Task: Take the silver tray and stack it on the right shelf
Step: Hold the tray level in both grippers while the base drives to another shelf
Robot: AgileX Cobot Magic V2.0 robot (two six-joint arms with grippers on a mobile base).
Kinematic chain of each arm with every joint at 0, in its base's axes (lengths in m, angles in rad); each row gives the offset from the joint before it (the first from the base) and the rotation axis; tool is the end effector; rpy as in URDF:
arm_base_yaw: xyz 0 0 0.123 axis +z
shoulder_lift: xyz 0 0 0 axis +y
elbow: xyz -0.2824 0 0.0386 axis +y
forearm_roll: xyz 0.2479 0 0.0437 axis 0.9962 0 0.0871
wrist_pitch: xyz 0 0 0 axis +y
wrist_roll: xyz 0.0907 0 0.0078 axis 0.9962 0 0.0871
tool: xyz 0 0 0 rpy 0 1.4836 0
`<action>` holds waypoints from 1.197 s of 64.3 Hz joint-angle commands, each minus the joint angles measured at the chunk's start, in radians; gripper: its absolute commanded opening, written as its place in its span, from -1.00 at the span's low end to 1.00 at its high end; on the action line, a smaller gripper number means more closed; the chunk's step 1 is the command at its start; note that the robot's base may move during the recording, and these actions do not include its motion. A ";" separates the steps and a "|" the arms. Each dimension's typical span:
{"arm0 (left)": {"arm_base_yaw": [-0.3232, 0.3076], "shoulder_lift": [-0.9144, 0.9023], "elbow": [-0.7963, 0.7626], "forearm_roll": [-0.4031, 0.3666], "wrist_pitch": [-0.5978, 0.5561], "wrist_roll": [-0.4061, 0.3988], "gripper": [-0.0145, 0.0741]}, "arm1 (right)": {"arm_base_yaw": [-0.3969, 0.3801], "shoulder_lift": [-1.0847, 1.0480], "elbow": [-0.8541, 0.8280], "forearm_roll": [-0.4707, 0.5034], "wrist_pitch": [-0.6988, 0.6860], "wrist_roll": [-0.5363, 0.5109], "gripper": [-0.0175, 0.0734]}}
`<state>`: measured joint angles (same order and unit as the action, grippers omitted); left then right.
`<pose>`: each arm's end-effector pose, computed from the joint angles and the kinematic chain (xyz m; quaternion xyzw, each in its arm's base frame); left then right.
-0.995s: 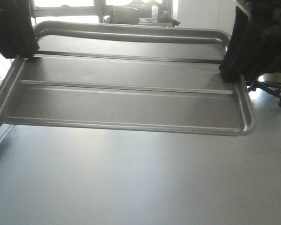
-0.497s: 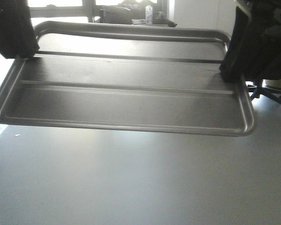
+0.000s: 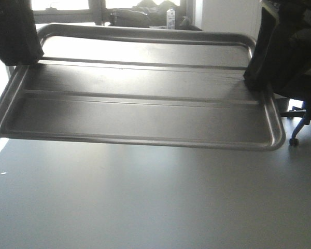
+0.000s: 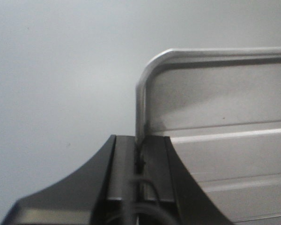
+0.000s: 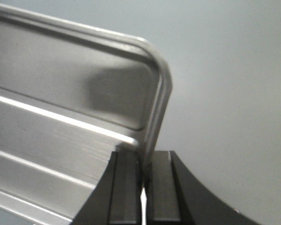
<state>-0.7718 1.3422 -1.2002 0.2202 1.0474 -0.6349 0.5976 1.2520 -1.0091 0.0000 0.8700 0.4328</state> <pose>0.2029 -0.1734 0.3356 0.0974 0.9624 -0.0689 0.2441 0.2037 0.1386 0.3082 -0.0793 0.9598 0.1326 0.2342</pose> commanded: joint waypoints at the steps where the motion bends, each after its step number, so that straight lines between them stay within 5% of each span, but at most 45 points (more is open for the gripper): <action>1: -0.009 -0.031 -0.033 0.024 -0.032 -0.001 -0.90 | 0.002 -0.026 -0.033 -0.009 -0.029 -0.027 -0.49; 77: -0.009 -0.029 -0.033 0.024 -0.032 -0.001 -0.90 | 0.002 -0.026 -0.033 -0.010 -0.029 -0.027 -0.49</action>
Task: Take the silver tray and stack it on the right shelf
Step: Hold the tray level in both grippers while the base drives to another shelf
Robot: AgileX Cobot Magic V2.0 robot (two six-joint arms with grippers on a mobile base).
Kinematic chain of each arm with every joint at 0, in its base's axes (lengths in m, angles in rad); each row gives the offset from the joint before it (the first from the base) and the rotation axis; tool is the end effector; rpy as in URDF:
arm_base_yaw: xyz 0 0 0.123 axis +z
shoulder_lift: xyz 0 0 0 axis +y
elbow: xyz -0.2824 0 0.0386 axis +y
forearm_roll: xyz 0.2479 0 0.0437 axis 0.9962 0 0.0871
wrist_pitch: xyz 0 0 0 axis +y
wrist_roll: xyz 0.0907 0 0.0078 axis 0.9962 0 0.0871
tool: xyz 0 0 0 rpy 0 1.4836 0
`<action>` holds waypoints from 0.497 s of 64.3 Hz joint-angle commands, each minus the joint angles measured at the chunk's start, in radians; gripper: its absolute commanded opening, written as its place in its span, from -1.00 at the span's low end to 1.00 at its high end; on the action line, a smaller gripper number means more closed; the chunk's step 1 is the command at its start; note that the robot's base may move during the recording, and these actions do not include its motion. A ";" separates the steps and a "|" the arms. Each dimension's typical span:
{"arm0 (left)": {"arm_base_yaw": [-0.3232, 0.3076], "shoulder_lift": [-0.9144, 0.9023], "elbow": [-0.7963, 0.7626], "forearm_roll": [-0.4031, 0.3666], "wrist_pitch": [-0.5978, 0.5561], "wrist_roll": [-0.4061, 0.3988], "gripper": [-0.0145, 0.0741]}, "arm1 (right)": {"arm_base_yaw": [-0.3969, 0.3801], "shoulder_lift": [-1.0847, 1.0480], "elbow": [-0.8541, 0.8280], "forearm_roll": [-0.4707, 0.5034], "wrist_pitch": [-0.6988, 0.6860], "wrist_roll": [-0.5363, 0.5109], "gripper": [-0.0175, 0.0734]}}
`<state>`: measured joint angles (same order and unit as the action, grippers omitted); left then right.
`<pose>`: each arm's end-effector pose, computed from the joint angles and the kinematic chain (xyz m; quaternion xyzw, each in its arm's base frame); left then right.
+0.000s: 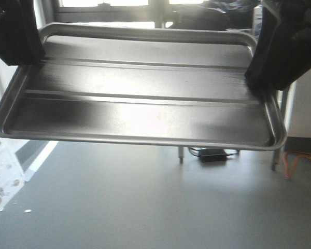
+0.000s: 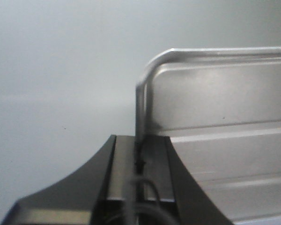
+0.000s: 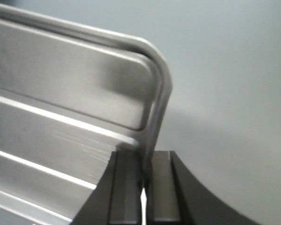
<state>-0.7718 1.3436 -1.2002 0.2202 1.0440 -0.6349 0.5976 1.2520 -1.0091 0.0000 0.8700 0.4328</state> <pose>0.2033 -0.1738 0.3354 0.0976 0.9621 -0.0696 0.2448 0.2037 0.1386 0.3082 -0.0793 0.9598 0.1326 0.2342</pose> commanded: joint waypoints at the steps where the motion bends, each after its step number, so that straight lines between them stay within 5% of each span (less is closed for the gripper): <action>1: -0.009 -0.030 -0.033 0.024 -0.029 -0.001 -0.90 | 0.002 -0.026 -0.033 -0.010 -0.029 -0.027 -0.49; 32: -0.009 -0.030 -0.033 0.024 -0.029 -0.001 -0.90 | 0.002 -0.026 -0.033 -0.010 -0.029 -0.027 -0.49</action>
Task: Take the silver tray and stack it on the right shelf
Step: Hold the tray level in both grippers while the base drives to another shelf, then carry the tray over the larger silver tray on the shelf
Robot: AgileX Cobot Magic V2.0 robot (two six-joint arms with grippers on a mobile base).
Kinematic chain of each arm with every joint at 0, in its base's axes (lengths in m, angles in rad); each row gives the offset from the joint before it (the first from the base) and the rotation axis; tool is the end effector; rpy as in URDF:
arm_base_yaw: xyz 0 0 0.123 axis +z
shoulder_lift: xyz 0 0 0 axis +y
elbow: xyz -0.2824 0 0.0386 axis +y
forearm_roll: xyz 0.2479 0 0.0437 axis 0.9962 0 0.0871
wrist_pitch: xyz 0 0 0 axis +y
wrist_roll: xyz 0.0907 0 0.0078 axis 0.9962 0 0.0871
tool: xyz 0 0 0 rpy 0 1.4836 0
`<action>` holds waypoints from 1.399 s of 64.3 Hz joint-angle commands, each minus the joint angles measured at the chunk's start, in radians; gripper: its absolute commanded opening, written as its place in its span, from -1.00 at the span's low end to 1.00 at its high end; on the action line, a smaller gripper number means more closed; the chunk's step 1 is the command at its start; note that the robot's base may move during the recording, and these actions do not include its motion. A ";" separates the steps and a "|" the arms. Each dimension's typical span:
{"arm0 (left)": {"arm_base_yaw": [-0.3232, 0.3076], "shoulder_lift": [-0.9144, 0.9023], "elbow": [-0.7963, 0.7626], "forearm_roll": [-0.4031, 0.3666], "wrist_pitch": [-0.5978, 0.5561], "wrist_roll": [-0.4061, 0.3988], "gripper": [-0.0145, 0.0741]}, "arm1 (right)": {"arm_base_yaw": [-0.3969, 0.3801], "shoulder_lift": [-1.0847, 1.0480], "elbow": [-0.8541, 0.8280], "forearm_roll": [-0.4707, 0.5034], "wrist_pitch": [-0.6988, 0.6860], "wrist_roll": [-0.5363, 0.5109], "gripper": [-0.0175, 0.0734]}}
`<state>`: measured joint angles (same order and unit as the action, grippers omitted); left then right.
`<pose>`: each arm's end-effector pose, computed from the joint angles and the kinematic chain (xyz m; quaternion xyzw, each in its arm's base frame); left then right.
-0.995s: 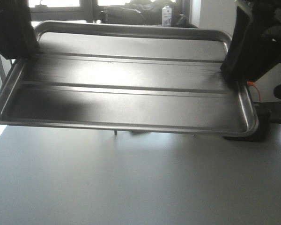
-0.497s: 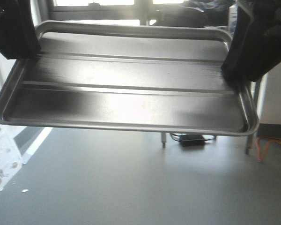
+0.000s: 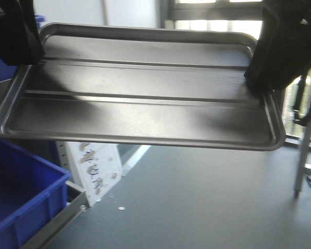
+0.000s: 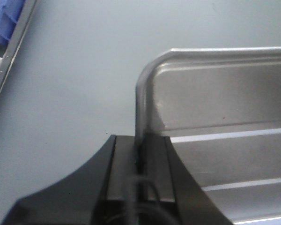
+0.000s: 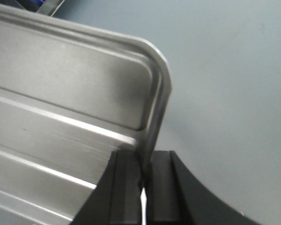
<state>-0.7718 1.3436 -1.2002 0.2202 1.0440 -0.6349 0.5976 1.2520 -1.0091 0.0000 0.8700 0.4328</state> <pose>0.2033 -0.1738 0.3354 0.0976 0.9621 -0.0696 0.2448 0.2037 0.1386 0.3082 -0.0793 0.9598 0.1326 0.2342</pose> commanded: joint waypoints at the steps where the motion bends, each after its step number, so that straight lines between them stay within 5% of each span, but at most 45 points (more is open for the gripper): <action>1: -0.009 -0.030 -0.033 0.024 -0.029 -0.001 -0.90 | 0.002 -0.026 -0.033 -0.010 -0.029 -0.027 -0.49; 90: -0.009 -0.030 -0.033 0.024 -0.029 -0.001 -0.90 | 0.002 -0.026 -0.033 -0.010 -0.029 -0.027 -0.49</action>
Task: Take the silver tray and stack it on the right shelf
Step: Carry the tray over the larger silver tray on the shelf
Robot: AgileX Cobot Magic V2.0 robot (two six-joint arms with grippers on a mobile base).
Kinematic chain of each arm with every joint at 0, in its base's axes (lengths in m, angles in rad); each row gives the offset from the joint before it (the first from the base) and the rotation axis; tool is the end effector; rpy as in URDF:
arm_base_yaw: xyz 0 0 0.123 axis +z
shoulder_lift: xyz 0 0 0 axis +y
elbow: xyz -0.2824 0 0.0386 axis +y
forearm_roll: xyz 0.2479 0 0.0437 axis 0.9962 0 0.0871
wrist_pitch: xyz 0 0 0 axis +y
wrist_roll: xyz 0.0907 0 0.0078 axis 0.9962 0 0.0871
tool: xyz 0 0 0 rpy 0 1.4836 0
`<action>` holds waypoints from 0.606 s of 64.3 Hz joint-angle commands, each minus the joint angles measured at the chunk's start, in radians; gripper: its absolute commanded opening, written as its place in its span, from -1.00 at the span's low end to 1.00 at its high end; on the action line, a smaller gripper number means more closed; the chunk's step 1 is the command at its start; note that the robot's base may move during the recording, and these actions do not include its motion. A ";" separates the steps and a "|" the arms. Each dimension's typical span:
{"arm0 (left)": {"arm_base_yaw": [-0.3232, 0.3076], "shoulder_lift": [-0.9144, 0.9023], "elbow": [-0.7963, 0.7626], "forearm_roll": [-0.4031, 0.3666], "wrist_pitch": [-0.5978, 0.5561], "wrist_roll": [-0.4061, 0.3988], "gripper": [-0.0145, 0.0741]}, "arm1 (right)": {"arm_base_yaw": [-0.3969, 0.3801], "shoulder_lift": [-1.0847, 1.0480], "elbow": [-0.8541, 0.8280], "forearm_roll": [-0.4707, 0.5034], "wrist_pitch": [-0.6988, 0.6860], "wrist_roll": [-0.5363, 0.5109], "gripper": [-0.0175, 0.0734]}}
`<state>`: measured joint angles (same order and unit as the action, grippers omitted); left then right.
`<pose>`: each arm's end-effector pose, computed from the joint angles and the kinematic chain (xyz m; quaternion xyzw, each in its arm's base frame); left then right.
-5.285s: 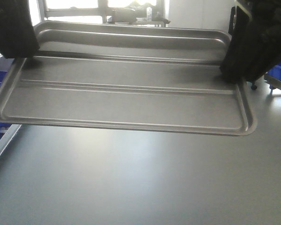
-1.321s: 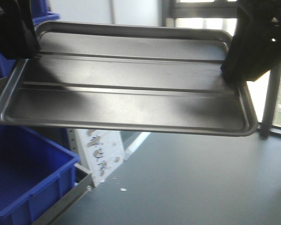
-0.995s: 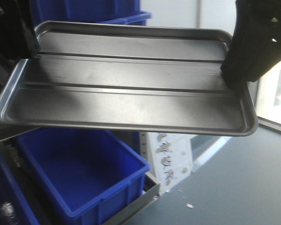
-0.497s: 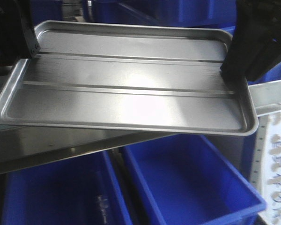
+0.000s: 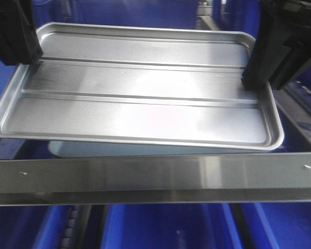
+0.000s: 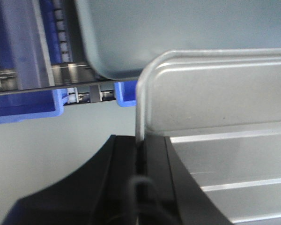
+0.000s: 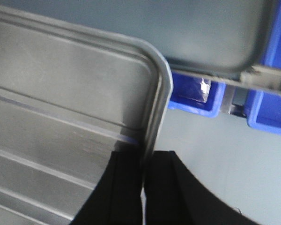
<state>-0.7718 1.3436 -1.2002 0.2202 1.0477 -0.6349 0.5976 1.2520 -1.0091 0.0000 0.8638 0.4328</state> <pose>0.2031 -0.1736 0.3352 0.0974 0.9626 -0.0684 0.2435 0.2041 0.1389 0.3084 -0.0792 0.9590 0.1341 0.2368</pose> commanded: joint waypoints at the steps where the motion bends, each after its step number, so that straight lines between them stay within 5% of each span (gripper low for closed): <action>1: -0.009 -0.030 -0.033 0.024 -0.033 -0.001 -0.90 | 0.002 -0.026 -0.033 -0.010 -0.023 -0.027 -0.49; 39: -0.009 -0.030 -0.033 0.024 -0.033 -0.001 -0.90 | 0.002 -0.026 -0.033 -0.010 -0.023 -0.027 -0.49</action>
<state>-0.7718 1.3436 -1.2002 0.2202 1.0477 -0.6349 0.5976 1.2520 -1.0091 0.0000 0.8638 0.4310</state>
